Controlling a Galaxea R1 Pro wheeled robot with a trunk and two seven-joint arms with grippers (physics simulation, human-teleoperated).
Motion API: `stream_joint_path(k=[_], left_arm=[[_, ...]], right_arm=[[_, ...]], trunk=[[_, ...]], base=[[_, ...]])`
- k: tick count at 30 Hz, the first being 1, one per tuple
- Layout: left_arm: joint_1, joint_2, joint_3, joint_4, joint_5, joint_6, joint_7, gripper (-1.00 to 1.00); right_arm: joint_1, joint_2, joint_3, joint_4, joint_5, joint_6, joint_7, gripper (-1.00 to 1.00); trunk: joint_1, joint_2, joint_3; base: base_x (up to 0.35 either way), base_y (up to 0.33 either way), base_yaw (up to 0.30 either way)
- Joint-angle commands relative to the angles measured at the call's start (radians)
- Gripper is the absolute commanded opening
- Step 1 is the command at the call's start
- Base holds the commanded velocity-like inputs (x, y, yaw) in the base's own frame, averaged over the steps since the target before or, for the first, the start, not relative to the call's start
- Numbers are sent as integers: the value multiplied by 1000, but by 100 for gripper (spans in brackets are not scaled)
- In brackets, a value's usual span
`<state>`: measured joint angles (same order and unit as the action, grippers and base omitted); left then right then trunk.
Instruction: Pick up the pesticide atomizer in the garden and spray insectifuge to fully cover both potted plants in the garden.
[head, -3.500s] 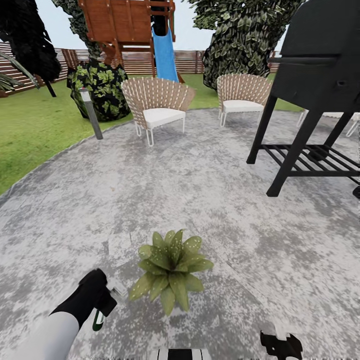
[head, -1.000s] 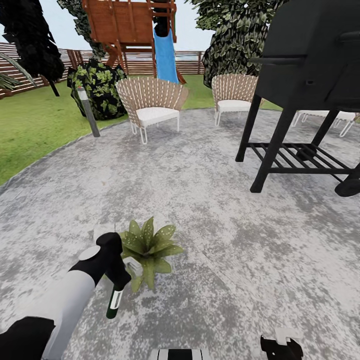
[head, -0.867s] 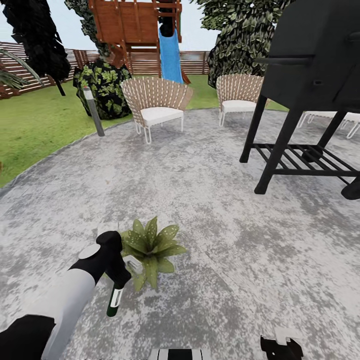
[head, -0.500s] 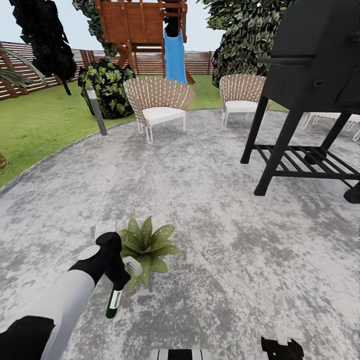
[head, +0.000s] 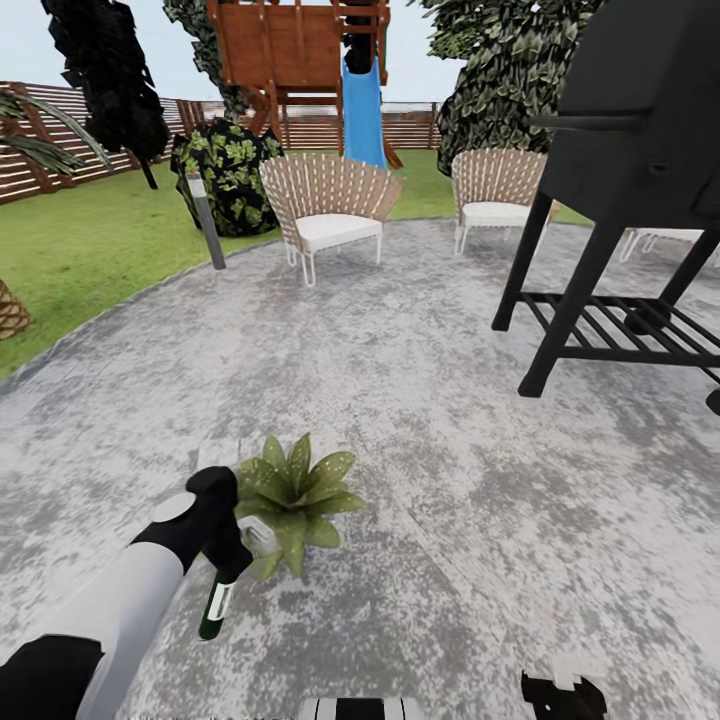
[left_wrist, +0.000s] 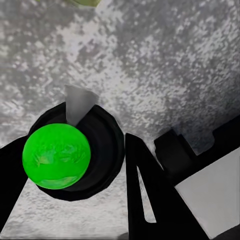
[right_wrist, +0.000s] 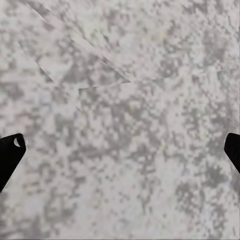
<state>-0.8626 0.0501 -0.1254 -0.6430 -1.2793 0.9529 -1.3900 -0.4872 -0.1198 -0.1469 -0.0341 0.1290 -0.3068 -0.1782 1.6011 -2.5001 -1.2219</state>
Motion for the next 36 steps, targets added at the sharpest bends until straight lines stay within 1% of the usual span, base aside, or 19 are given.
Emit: stream_joint_path(k=[1, 3, 7, 8, 12, 13, 14, 15, 16, 18, 19, 24, 27, 30, 31, 32, 33, 35, 36], left_arm=[[0, -2, -5, -1, -21, 10, -10, -100], [0, -8, -6, 0, -37, 11, -11, -100], [3, -9, 1, 11, -43, 12, -12, -100], [5, -2, 2, 13, -43, 11, -11, -100], [52, 17, 7, 10, -44, 8, -4, -100], [64, 28, 7, 9, -44, 7, -4, -100], [72, 49, 7, 8, -42, 6, -2, -100], [75, 59, 8, 8, -39, 5, -2, -100], [77, 76, 8, 7, -36, 5, -2, -100], [78, 97, 11, 5, -32, 4, -1, -100], [78, 103, 18, 3, -32, 4, -2, -100], [77, 114, 73, -1, -32, 2, -1, -100], [78, 116, 80, -1, -32, -1, 1, -100], [79, 127, 83, 1, -30, -5, 10, -100], [83, 130, 83, 3, -27, -7, 22, -100], [94, 131, 84, 3, -15, -10, 37, -100], [111, 132, 84, 3, 16, -26, 61, -100], [139, 133, 85, 4, 105, -101, 131, -100], [160, 134, 98, 10, 204, -183, 219, -100]], right_arm=[[-1, 0, -8, 1, 11, -3, -2, 100], [-1, 0, -8, 0, 11, -3, -2, 100], [-1, 0, -8, 0, 11, -3, -1, 100], [-1, 0, -8, 0, 11, -3, -1, 100], [-1, 0, -8, 1, 11, -3, -1, 100], [-1, 0, -8, 1, 11, -3, -1, 100], [-1, 0, -8, 1, 11, -3, -1, 100], [-1, 0, -8, 1, 11, -3, -1, 100], [-1, 0, -8, 2, 11, -3, -1, 100], [-1, 0, -8, 2, 11, -3, -1, 100], [-1, 0, -8, 2, 11, -3, -1, 100], [-1, 0, -8, 2, 11, -3, -1, 100], [-1, 0, -8, 2, 11, -3, -1, 100], [-1, 0, -8, 2, 11, -3, -1, 100], [-1, 0, -8, 2, 11, -3, -1, 100], [-1, 0, -8, 2, 11, -3, -1, 100], [-1, 0, -8, 2, 11, -3, -1, 100], [-1, 0, -8, 2, 11, -3, -1, 100], [-1, 0, -8, 2, 11, -3, -1, 100]], trunk=[[0, 0, -1], [0, 0, -1], [0, 0, -1], [0, 0, -1], [0, 0, -1], [0, 0, -1], [0, 0, -1], [0, 0, -1], [0, 0, -1], [0, 0, -1], [0, 0, -1], [0, 0, -1], [0, 0, -1], [0, 0, -1], [0, 0, -1], [0, 0, -1], [0, 0, -1], [0, 0, -1], [0, 0, -1]], base=[[0, 0, 270], [0, 0, 275], [0, 0, 156], [0, 0, 23], [0, 0, 5], [0, 0, 0], [0, 0, 0], [0, 0, 0], [0, 0, 0], [0, 0, 0], [0, 0, 0], [-1, 0, 0], [-155, 0, 0], [-307, 0, 0], [-329, 0, 0], [-333, 0, 0], [-335, 0, 0], [-336, 0, 0], [-336, 0, 0]])
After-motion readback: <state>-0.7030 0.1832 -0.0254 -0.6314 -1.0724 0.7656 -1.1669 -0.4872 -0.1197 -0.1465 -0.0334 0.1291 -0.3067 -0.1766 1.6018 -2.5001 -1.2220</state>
